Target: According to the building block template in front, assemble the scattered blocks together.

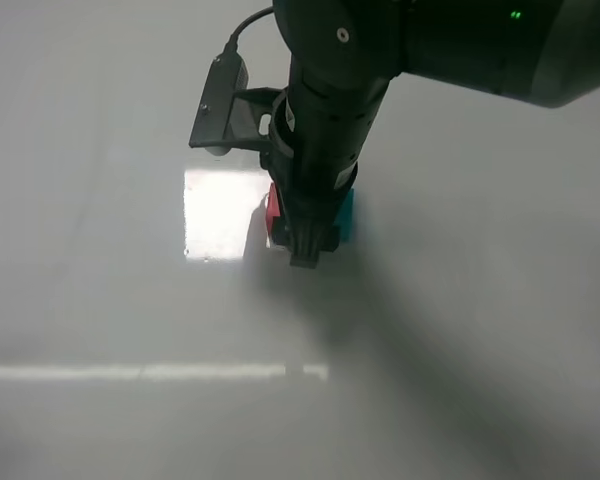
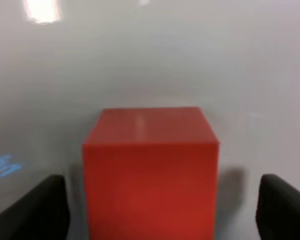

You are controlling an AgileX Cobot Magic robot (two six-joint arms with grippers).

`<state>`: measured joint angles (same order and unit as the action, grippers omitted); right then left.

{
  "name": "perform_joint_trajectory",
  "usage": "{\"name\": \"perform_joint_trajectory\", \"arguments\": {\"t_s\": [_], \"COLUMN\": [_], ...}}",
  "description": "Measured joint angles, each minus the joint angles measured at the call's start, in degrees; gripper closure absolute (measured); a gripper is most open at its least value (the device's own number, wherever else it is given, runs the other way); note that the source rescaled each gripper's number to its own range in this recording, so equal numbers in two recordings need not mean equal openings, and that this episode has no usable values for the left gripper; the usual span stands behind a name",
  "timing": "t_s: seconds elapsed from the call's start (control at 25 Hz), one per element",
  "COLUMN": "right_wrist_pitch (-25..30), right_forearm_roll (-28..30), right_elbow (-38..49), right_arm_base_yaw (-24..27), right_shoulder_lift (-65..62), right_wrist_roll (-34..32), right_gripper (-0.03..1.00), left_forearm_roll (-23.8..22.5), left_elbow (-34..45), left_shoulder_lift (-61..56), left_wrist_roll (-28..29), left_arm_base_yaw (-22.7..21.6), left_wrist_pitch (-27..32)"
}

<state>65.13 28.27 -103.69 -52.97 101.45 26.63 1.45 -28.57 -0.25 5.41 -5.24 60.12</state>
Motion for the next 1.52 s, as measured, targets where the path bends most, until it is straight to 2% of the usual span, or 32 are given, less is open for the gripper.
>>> {"name": "perform_joint_trajectory", "arguments": {"t_s": [0.28, 0.52, 0.76, 0.92, 1.08, 1.16, 1.24, 1.52], "right_wrist_pitch": [1.72, 3.72, 4.47, 4.42, 4.47, 4.29, 3.53, -0.21], "right_forearm_roll": [-3.70, -5.64, -10.44, -8.95, -8.30, -9.11, -10.01, -15.10], "right_elbow": [0.00, 0.00, 0.00, 1.69, 10.42, 17.81, 23.87, 44.35], "right_arm_base_yaw": [0.00, 1.68, 14.46, 23.00, 34.12, 38.68, 40.44, 40.94], "right_shoulder_lift": [-7.03, -12.78, -18.75, -23.42, -28.84, -32.47, -36.68, -57.92], "right_wrist_roll": [-2.07, -10.95, -20.97, -29.18, -32.01, -32.62, -33.30, -35.89], "right_gripper": [0.22, 0.22, 0.22, 0.22, 0.22, 0.22, 0.22, 0.22], "left_forearm_roll": [0.00, 0.00, 0.00, 0.00, 0.00, 0.00, 0.00, 0.00], "left_elbow": [0.00, 0.00, 0.00, 0.00, 0.00, 0.00, 0.00, 0.00], "left_shoulder_lift": [0.00, 0.00, 0.00, 0.00, 0.00, 0.00, 0.00, 0.00], "left_wrist_roll": [0.00, -0.05, -0.05, -0.05, -0.05, -0.05, -0.05, -0.05], "left_arm_base_yaw": [0.00, 0.00, 0.00, 0.00, 0.00, 0.00, 0.00, 0.00], "left_wrist_pitch": [0.00, 0.00, 0.00, 0.00, 0.00, 0.00, 0.00, 0.00]}}
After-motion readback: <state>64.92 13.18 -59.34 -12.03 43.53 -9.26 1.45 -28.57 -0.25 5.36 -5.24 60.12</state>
